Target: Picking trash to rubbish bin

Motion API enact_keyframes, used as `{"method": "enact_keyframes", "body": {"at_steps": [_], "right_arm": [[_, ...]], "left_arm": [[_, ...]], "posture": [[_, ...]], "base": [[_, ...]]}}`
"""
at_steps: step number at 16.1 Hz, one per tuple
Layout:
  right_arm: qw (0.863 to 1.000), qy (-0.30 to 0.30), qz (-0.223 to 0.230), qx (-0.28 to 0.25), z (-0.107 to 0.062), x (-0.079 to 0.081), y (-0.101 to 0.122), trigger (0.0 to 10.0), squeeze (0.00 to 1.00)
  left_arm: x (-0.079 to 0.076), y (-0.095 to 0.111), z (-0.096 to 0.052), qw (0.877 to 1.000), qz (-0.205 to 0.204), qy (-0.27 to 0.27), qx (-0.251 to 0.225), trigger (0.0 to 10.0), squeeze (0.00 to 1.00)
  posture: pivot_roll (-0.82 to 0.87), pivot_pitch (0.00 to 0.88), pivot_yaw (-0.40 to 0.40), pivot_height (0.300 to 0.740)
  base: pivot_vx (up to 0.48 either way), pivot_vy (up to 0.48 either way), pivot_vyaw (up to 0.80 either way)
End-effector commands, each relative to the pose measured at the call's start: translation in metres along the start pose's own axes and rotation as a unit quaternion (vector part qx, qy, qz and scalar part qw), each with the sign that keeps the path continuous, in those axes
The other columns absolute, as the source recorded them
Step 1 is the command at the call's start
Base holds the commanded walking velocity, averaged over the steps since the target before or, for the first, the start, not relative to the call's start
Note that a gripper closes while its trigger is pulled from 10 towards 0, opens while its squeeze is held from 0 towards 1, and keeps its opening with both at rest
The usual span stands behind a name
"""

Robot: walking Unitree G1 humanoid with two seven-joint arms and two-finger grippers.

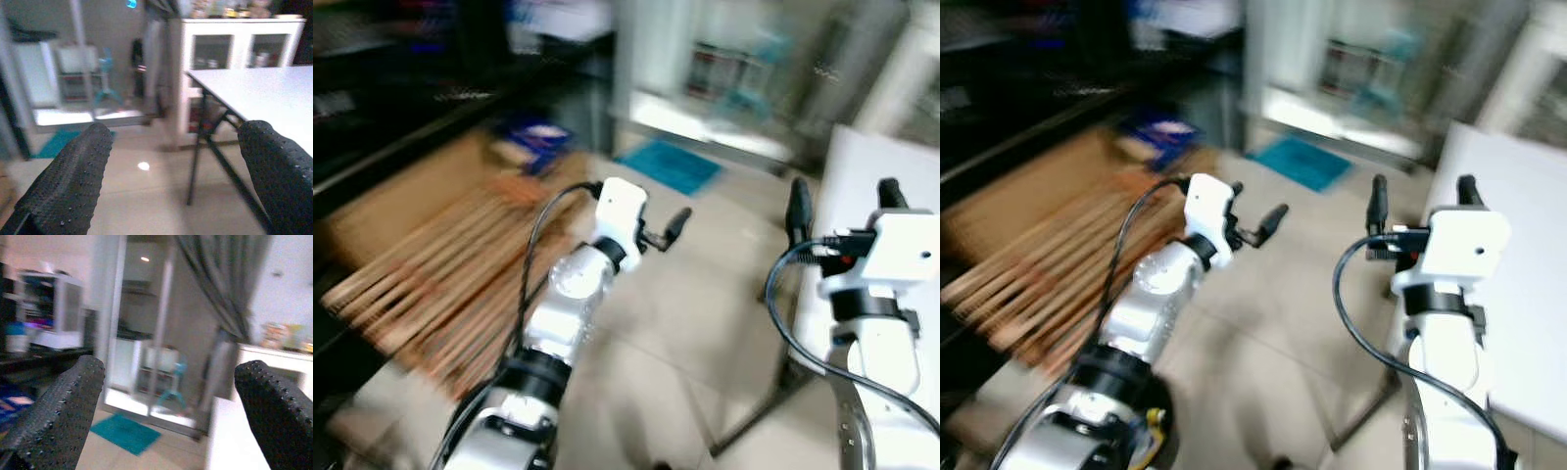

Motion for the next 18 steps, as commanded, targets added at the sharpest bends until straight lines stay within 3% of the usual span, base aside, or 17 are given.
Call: {"method": "enact_keyframes", "body": {"at_steps": [1, 11, 18], "right_arm": [[1.0, -0.001, 0.001, -0.003, 0.0001, 0.0008, 0.0028, 10.0, 0.0], [1.0, 0.004, -0.001, -0.002, -0.0005, 0.0015, 0.003, 10.0, 0.0], [1.0, 0.01, -0.002, -0.002, -0.0027, 0.0057, 0.0034, 10.0, 0.0]], "left_arm": [[0.0033, 0.0029, 0.0009, 1.0, 0.006, 0.001, -0.002, 10.0, 0.0], [-0.0004, 0.0086, 0.004, 1.0, 0.008, -0.004, -0.016, 10.0, 0.0], [0.0023, 0.0051, 0.0039, 1.0, 0.006, 0.007, -0.004, 10.0, 0.0]], "posture": [[0.09, 0.037, -0.014, 0.74], [0.08, 0.041, -0.017, 0.74], [0.08, 0.051, -0.014, 0.74]], "base": [[0.0, 0.0, -0.8], [0.0, 0.0, -0.79], [0.0, -0.411, 0.0]]}}
Point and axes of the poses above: a point about 5 cm out from each wrist's last joint towards the gripper, its own z axis pointing out of the wrist towards the gripper, its own y axis along the axis of the wrist's last joint, x = y × z, the point moved 3 cm from there along z, pointing out of the wrist towards the gripper, and after that the axes turned 3 degrees about z, right-handed, at the moved point
